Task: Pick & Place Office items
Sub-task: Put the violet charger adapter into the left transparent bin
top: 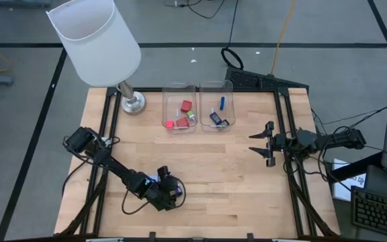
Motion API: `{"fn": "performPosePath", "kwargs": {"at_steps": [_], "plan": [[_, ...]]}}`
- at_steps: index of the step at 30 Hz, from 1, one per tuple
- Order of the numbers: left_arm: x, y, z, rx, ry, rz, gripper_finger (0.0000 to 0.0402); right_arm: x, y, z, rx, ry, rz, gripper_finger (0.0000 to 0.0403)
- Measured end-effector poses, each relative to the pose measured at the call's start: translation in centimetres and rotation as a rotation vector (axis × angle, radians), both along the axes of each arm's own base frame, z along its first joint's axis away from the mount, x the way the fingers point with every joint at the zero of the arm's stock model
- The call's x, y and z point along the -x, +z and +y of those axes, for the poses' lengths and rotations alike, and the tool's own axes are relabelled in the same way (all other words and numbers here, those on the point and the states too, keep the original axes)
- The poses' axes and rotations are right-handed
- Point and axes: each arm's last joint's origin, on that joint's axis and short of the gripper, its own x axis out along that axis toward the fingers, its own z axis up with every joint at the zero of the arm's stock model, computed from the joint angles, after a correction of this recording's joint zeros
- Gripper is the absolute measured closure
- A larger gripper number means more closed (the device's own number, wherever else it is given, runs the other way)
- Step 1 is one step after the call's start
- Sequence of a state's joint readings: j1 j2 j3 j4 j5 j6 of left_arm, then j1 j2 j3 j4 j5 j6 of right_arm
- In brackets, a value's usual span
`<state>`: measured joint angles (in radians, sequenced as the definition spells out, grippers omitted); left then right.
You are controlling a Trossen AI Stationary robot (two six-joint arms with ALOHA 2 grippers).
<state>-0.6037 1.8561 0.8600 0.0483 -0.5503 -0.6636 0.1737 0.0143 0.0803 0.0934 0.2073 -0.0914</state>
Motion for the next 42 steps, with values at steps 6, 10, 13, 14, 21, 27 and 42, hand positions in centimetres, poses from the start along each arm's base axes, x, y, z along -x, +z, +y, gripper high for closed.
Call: {"fn": "performPosePath", "kwargs": {"at_steps": [6, 10, 13, 14, 21, 27, 42], "plan": [[-0.01, 0.01, 0.00, 0.000, 0.000, 0.000, 0.0117, 0.00, 0.00, 0.00, 0.000, 0.000, 0.000, 0.0195], [0.00, 0.01, -0.03, 0.000, -0.001, -0.001, 0.0117, 0.00, 0.00, 0.00, 0.000, 0.000, 0.000, 0.0195], [0.00, 0.01, -0.03, -0.001, -0.001, -0.001, 0.0117, 0.00, 0.00, 0.00, 0.000, 0.000, 0.000, 0.0195], [0.00, 0.02, -0.03, -0.001, -0.001, -0.001, 0.0117, 0.00, 0.00, 0.00, 0.000, 0.000, 0.000, 0.0196], [-0.01, 0.03, -0.03, -0.003, -0.003, -0.001, 0.0131, 0.00, 0.00, 0.00, 0.000, 0.000, 0.000, 0.0197], [-0.13, 0.29, -0.10, 0.003, 0.000, -0.017, 0.0187, 0.00, 0.00, 0.00, 0.000, 0.000, 0.000, 0.0199], [-0.08, 0.15, -0.05, 0.000, -0.002, -0.009, 0.0217, 0.00, 0.00, 0.00, 0.000, 0.000, 0.000, 0.0195]]}}
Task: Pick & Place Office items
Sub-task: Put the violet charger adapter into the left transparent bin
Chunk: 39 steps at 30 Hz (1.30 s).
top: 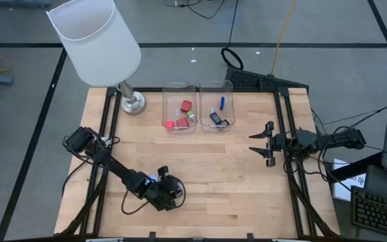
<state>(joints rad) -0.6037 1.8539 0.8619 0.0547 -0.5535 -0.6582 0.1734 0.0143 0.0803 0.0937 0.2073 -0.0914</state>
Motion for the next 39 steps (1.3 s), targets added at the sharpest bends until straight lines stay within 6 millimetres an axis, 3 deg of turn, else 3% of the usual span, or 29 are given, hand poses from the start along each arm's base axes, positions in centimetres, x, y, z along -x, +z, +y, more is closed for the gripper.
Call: {"fn": "performPosePath", "kwargs": {"at_steps": [4, 10, 19, 24, 35, 39], "plan": [[0.00, -0.01, 0.00, 0.000, 0.000, 0.001, 0.0210, 0.00, 0.00, 0.00, 0.000, 0.000, 0.000, 0.0195], [0.00, -0.01, 0.00, 0.000, 0.000, 0.001, 0.0243, 0.00, 0.00, 0.00, 0.000, 0.000, 0.000, 0.0195], [0.01, -0.01, 0.00, 0.000, 0.000, 0.001, 0.0224, 0.00, -0.01, 0.00, 0.000, 0.000, 0.001, 0.0198], [-0.01, 0.00, 0.01, -0.001, 0.002, -0.003, 0.0244, 0.00, 0.00, 0.00, 0.000, 0.000, 0.000, 0.0199], [-0.09, 0.13, -0.04, -0.002, -0.001, -0.018, 0.0226, 0.00, 0.00, 0.00, 0.000, 0.000, 0.000, 0.0195], [-0.09, 0.74, -0.03, -0.011, -0.020, -0.033, 0.0242, 0.00, 0.00, 0.00, 0.000, 0.000, 0.000, 0.0195]]}}
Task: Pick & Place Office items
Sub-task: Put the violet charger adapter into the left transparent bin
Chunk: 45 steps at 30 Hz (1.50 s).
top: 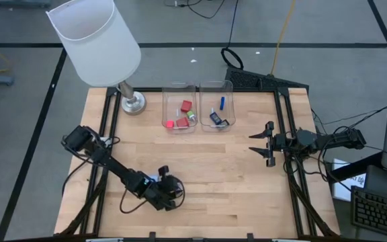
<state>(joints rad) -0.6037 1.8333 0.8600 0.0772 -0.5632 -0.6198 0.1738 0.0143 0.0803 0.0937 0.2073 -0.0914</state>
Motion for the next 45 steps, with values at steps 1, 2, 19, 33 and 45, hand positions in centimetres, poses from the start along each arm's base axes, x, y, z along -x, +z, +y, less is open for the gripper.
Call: {"fn": "performPosePath", "kwargs": {"at_steps": [1, 2, 19, 33, 45], "plan": [[0.0, 0.3, 0.0, 0.006, -0.004, -0.011, 0.0244, 0.0, 0.0, 0.0, 0.000, -0.001, 0.000, 0.0195], [0.0, 0.6, 0.0, 0.007, -0.006, -0.021, 0.0244, 0.0, 0.0, 0.0, 0.000, 0.000, 0.001, 0.0195], [1.4, 10.5, 2.0, -0.162, -0.035, -0.303, 0.0244, 0.0, 0.0, 0.0, 0.000, 0.000, 0.000, 0.0198], [0.5, 14.0, 6.8, -0.258, 0.066, -0.389, 0.0244, 0.0, 0.0, 0.0, 0.000, 0.000, 0.001, 0.0195], [-2.6, 14.2, 15.1, -0.113, 0.005, -0.438, 0.0237, 0.0, 0.0, 0.0, 0.000, 0.000, 0.000, 0.0197]]}}
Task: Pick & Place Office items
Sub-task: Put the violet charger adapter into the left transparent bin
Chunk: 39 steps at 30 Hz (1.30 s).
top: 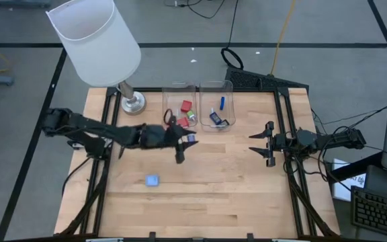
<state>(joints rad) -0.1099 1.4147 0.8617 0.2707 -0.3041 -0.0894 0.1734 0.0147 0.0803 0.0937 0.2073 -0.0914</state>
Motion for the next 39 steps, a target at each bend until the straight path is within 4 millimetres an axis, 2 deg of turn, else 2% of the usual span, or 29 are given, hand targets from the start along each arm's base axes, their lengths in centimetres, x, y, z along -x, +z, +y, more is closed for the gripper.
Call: {"fn": "performPosePath", "kwargs": {"at_steps": [5, 9, 16, 22, 27, 30, 35, 39], "plan": [[-1.3, -0.2, 2.7, 0.046, -0.095, -0.086, 0.0244, 0.0, 0.0, 0.0, 0.000, 0.000, 0.000, 0.0197], [-1.4, -0.5, 4.9, 0.044, -0.070, -0.083, 0.0238, 0.0, 0.0, 0.0, 0.000, 0.000, 0.000, 0.0199], [0.0, 0.0, 9.4, 0.056, 0.067, -0.058, 0.0244, 0.0, 0.0, 0.0, 0.000, 0.000, 0.000, 0.0196], [1.3, 0.0, 11.7, 0.075, 0.107, -0.006, 0.0241, 0.0, 0.0, 0.0, 0.000, 0.000, 0.000, 0.0195], [2.7, 0.5, 12.9, 0.066, 0.153, 0.039, 0.0235, 0.0, 0.0, 0.0, 0.000, 0.000, 0.000, 0.0195], [3.9, 1.5, 13.1, 0.062, 0.150, 0.032, 0.0244, 0.0, 0.0, 0.0, 0.000, 0.000, 0.000, 0.0195], [7.5, 5.4, 11.9, 0.028, 0.095, -0.058, 0.0239, 0.0, 0.0, 0.0, 0.000, 0.000, 0.000, 0.0195], [11.3, 8.0, 10.2, -0.014, 0.082, -0.111, 0.0229, 0.0, 0.0, 0.0, 0.000, 0.000, 0.000, 0.0195]]}}
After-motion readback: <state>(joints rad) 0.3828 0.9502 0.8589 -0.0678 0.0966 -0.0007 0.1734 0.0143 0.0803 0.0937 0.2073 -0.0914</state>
